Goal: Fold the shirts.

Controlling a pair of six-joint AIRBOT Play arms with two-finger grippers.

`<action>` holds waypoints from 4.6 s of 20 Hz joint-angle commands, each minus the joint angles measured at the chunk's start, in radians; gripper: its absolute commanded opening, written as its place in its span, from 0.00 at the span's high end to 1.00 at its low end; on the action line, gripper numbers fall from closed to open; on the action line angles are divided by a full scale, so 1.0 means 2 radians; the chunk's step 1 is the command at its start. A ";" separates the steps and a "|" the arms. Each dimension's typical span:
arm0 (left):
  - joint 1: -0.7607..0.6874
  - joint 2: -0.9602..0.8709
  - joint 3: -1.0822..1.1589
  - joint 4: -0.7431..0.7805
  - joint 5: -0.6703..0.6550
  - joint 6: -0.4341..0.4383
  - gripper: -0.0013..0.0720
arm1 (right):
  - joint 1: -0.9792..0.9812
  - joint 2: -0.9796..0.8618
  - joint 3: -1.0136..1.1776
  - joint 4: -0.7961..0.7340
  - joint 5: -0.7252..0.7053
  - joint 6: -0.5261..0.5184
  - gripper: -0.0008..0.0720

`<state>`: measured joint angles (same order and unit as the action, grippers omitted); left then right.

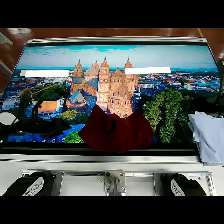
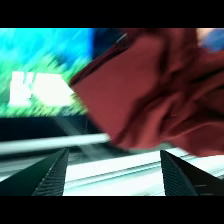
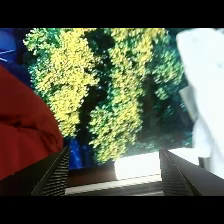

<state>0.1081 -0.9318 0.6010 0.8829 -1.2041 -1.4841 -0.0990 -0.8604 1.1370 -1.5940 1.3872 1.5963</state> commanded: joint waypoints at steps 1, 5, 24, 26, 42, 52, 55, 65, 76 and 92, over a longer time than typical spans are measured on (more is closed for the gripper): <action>-0.002 -0.010 -0.071 -0.011 0.029 0.005 0.01 | -0.079 0.001 -0.062 0.122 -0.015 -0.046 0.06; -0.050 -0.043 -0.082 -0.062 0.089 0.011 0.01 | -0.092 0.001 -0.114 0.170 -0.018 -0.072 0.06; -0.192 -0.179 -0.051 -0.182 0.277 0.034 0.93 | -0.092 0.000 -0.234 0.233 -0.038 -0.070 0.06; -0.192 -0.176 -0.049 -0.182 0.265 0.060 0.93 | -0.093 0.000 -0.282 0.252 -0.062 -0.070 0.06; -0.191 -0.088 -0.038 -0.182 0.226 0.110 0.93 | -0.092 -0.055 -0.412 0.429 -0.249 -0.120 0.06; -0.190 -0.077 -0.015 -0.181 0.239 0.111 0.93 | -0.058 -0.126 -0.404 0.511 -0.247 -0.176 0.89; -0.165 -0.065 0.041 -0.180 0.237 0.130 0.93 | -0.055 -0.104 -0.346 0.505 -0.185 -0.211 0.89; 0.050 0.031 0.436 -0.180 0.231 0.130 0.93 | -0.055 0.054 0.092 0.433 -0.253 -0.212 0.89; 0.074 0.050 0.535 -0.122 0.174 0.130 0.93 | -0.055 0.054 0.211 0.429 -0.236 -0.179 0.89; 0.069 0.204 0.050 -0.084 -0.031 0.059 0.93 | 0.064 -0.098 0.035 0.340 -0.287 -0.099 0.89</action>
<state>0.2539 -0.5800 0.9009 0.7948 -1.2816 -1.3346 -0.0826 -0.9546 1.3022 -0.9260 1.1034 1.3888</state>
